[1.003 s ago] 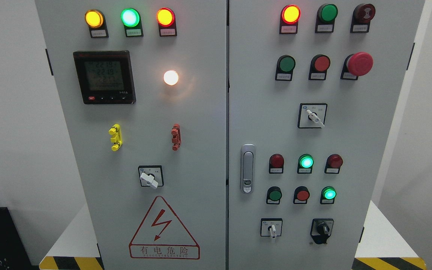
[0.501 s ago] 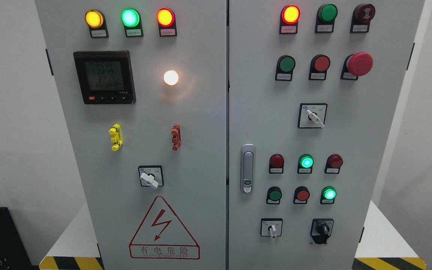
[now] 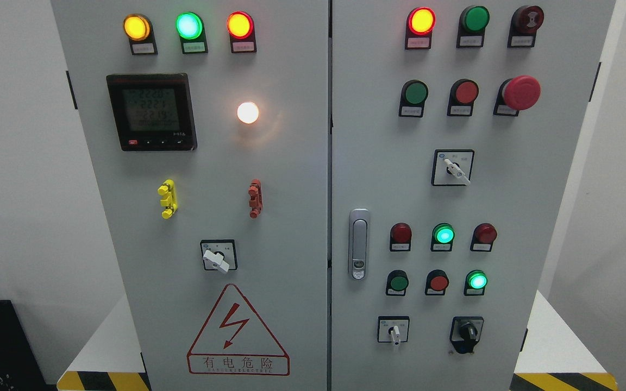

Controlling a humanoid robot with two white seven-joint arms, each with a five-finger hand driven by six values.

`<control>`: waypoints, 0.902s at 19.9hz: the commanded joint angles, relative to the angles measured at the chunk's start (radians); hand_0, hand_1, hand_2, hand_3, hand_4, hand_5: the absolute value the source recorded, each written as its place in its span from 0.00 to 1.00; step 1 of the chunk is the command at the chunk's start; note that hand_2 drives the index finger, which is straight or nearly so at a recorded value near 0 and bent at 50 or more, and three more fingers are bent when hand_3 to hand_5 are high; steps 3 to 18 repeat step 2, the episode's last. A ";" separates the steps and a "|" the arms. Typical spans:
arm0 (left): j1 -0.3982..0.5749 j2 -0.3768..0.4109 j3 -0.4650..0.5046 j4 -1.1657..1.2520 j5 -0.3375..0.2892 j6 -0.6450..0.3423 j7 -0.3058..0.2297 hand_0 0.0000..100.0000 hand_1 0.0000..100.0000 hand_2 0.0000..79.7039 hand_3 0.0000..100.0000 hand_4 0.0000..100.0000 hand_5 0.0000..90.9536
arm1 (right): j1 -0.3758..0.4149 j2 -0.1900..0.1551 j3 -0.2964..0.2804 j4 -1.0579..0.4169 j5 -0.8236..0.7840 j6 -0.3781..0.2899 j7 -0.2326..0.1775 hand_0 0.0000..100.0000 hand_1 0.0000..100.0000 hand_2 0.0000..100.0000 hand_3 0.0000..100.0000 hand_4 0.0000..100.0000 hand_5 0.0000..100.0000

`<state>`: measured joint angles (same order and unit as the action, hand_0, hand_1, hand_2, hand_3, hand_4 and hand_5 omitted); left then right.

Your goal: Turn on light switch 1

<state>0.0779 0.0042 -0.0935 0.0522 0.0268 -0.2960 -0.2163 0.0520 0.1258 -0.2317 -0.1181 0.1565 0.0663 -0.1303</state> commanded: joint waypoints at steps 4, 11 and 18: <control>-0.015 -0.018 -0.012 0.060 0.010 0.000 0.002 0.18 0.01 0.00 0.00 0.00 0.00 | 0.000 0.000 0.000 0.000 0.000 0.000 0.000 0.31 0.00 0.00 0.00 0.00 0.00; -0.015 -0.018 -0.012 0.060 0.010 0.000 0.002 0.18 0.01 0.00 0.00 0.00 0.00 | 0.000 0.000 0.000 0.000 0.000 0.000 0.000 0.31 0.00 0.00 0.00 0.00 0.00; -0.015 -0.018 -0.012 0.060 0.010 0.000 0.002 0.18 0.01 0.00 0.00 0.00 0.00 | 0.000 0.000 0.000 0.000 0.000 0.000 0.000 0.31 0.00 0.00 0.00 0.00 0.00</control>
